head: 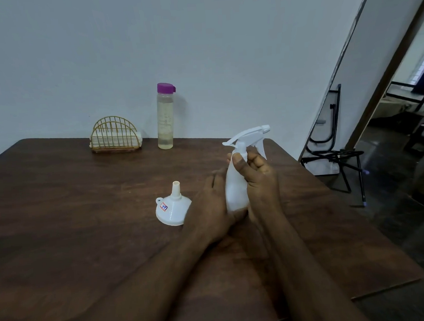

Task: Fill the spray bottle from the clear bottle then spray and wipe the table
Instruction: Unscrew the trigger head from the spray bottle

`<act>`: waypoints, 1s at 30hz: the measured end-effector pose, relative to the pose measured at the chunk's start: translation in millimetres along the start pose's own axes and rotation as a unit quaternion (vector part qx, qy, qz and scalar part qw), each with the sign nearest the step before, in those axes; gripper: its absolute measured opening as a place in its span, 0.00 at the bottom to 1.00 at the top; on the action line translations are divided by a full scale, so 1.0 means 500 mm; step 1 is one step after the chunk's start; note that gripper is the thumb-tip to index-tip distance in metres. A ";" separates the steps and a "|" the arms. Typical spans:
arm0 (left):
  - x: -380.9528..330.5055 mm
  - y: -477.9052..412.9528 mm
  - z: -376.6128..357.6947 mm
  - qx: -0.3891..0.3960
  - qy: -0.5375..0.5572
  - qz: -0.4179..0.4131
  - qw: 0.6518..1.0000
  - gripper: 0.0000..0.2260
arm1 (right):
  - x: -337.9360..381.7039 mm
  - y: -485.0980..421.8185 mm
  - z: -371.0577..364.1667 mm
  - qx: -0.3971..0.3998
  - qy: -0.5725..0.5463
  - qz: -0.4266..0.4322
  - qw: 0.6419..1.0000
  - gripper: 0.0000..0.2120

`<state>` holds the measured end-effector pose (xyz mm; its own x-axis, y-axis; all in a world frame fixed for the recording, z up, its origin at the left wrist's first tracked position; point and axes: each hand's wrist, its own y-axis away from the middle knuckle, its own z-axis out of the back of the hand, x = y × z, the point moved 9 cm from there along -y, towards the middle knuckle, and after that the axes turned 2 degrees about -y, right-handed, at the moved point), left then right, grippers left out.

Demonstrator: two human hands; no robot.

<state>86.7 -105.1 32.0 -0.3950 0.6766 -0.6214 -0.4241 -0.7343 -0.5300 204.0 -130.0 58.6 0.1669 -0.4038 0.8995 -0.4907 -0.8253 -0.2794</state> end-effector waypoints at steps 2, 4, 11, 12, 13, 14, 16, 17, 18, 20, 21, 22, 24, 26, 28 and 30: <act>0.000 0.000 0.002 0.002 0.003 0.000 1.000 0.45 | 0.000 -0.003 0.000 0.000 0.023 0.004 1.000 0.14; -0.001 0.000 0.003 0.006 0.005 -0.002 1.000 0.45 | 0.001 -0.007 0.001 0.007 0.044 0.008 0.999 0.12; 0.003 -0.001 -0.002 0.009 0.009 0.010 1.000 0.44 | 0.006 -0.014 -0.009 0.103 0.042 0.000 0.994 0.19; 0.005 -0.002 -0.003 0.004 0.005 0.011 1.000 0.44 | 0.008 -0.014 -0.008 0.089 0.062 0.014 0.994 0.17; 0.006 -0.002 -0.003 -0.001 0.003 0.012 1.000 0.44 | 0.011 -0.013 -0.008 0.071 0.077 0.030 0.994 0.16; 0.007 -0.002 -0.004 -0.004 0.002 0.012 1.000 0.44 | 0.014 -0.012 -0.005 0.050 0.079 0.045 0.995 0.16; 0.007 -0.002 -0.008 -0.004 -0.006 0.011 1.000 0.44 | 0.022 -0.008 0.006 -0.002 0.066 0.072 0.995 0.16; 0.007 -0.001 -0.010 -0.004 -0.012 0.011 1.000 0.45 | 0.026 -0.006 0.014 -0.030 0.074 0.086 0.993 0.17; 0.008 -0.002 -0.012 -0.002 -0.016 0.012 1.000 0.47 | 0.027 -0.004 0.021 -0.057 0.091 0.098 0.989 0.19; 0.012 -0.002 -0.015 0.008 -0.022 0.020 1.000 0.49 | 0.030 0.002 0.028 -0.099 0.124 0.117 0.980 0.20; 0.013 -0.002 -0.016 0.013 -0.028 0.024 0.999 0.50 | 0.032 0.004 0.028 -0.112 0.132 0.126 0.977 0.20; 0.013 -0.002 -0.017 0.016 -0.035 0.025 0.999 0.49 | 0.033 0.005 0.028 -0.117 0.131 0.131 0.976 0.18; 0.012 -0.002 -0.016 0.015 -0.037 0.025 0.999 0.48 | 0.030 0.000 0.027 -0.103 0.114 0.120 0.981 0.12; 0.011 0.001 -0.012 0.002 -0.013 0.024 1.000 0.47 | 0.021 -0.006 0.022 -0.062 0.119 0.098 0.986 0.08; 0.013 0.002 -0.014 0.000 0.004 0.026 1.000 0.45 | 0.016 -0.007 0.018 -0.034 0.153 0.089 0.984 0.11; 0.017 0.002 -0.023 0.008 0.008 0.034 0.999 0.44 | 0.014 -0.006 0.013 -0.018 0.159 0.083 0.984 0.12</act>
<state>92.2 -100.5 19.7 -0.4097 0.6239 -0.6655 -0.4103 -0.7776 -0.4764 211.9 -132.9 63.4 -0.1906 -0.3830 0.9039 -0.5197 -0.7417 -0.4239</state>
